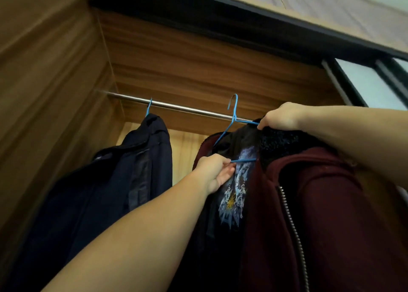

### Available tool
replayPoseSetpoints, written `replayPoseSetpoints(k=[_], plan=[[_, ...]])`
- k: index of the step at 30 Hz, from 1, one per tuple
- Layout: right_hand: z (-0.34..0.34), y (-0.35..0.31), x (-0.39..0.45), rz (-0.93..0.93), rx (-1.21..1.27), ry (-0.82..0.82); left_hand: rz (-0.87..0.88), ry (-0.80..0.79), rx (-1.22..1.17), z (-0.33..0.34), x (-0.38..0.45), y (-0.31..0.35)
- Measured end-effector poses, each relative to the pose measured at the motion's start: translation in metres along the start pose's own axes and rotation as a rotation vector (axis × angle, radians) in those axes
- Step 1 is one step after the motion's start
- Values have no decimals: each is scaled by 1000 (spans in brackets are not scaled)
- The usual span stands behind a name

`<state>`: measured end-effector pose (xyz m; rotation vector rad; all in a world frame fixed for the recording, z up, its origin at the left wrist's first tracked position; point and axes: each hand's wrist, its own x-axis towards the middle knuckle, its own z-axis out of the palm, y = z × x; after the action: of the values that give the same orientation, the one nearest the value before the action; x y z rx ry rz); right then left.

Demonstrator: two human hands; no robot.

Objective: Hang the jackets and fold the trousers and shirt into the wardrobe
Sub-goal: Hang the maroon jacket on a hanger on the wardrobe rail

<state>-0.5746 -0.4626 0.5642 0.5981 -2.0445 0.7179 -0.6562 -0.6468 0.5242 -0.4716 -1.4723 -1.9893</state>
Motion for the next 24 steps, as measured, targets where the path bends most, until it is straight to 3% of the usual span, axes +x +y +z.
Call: replayPoseSetpoints(k=[1,6,21,24], plan=[[4,0,8,-23,-87,-4,14,-11,9,-4,12,0],[22,-6,43,-27,-50,77,69,-15,68,-11,47,6],[57,-34,147,-181,-70,33,235,210,125,-26,126,38],[67,-45,153,-194,-134,7,235,178,171,-32,128,44]])
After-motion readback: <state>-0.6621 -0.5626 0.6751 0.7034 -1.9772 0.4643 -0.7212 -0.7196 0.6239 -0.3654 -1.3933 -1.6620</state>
